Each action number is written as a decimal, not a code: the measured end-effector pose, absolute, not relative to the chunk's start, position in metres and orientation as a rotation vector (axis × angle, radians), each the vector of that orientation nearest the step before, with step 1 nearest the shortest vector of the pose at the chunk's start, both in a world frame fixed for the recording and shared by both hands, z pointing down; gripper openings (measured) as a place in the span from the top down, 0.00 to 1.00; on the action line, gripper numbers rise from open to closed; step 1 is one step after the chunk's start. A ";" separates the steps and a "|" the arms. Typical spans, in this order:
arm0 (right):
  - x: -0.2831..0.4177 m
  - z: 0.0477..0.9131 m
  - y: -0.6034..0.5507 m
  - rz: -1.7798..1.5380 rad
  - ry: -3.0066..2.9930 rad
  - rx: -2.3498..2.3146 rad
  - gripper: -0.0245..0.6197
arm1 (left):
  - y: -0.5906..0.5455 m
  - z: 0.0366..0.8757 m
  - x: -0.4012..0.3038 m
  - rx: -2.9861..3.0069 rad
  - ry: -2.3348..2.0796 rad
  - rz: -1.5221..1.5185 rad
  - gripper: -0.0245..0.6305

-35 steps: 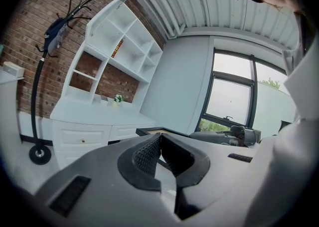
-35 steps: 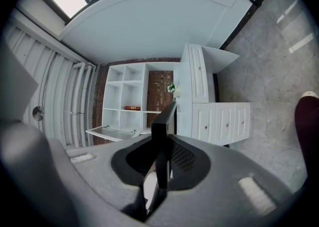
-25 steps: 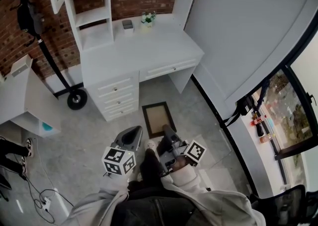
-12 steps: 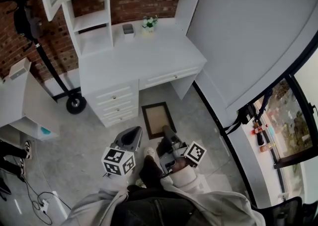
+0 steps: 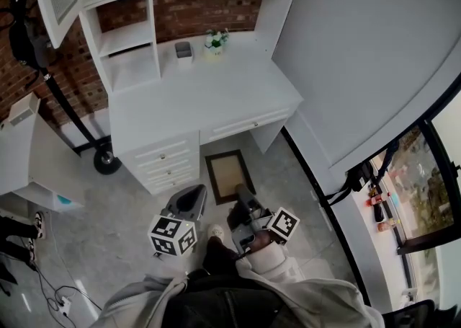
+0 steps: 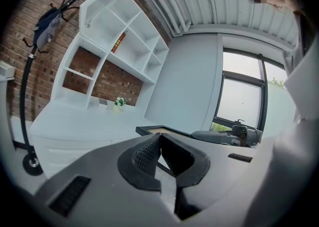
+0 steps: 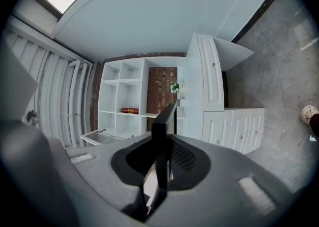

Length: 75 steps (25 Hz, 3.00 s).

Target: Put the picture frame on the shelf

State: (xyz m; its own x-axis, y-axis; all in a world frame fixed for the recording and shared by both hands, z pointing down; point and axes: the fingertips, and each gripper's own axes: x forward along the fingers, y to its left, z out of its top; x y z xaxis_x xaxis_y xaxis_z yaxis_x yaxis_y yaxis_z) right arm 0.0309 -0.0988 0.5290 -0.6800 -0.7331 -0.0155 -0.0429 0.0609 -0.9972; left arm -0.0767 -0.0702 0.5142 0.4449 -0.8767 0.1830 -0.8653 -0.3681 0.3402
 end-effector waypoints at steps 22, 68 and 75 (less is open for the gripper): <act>0.016 0.533 -0.212 -1.700 1.854 -0.720 0.88 | -0.175 0.518 -0.089 2.272 -1.553 -0.059 0.96; 0.018 0.558 -0.313 -1.755 1.842 -0.713 0.89 | -0.281 0.540 -0.086 2.213 -1.608 -0.025 0.96; 0.011 0.551 -0.352 -1.737 1.850 -0.700 0.89 | -0.318 0.532 -0.092 2.225 -1.613 -0.036 0.96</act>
State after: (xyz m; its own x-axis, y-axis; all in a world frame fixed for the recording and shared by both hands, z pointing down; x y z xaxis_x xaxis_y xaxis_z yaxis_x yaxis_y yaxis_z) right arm 0.0107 -0.3515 0.5510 -0.7406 -0.6718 -0.0142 -0.0281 0.0520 -0.9983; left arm -0.0920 -0.3182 0.5323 0.3367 -0.9192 0.2044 -0.9090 -0.2607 0.3252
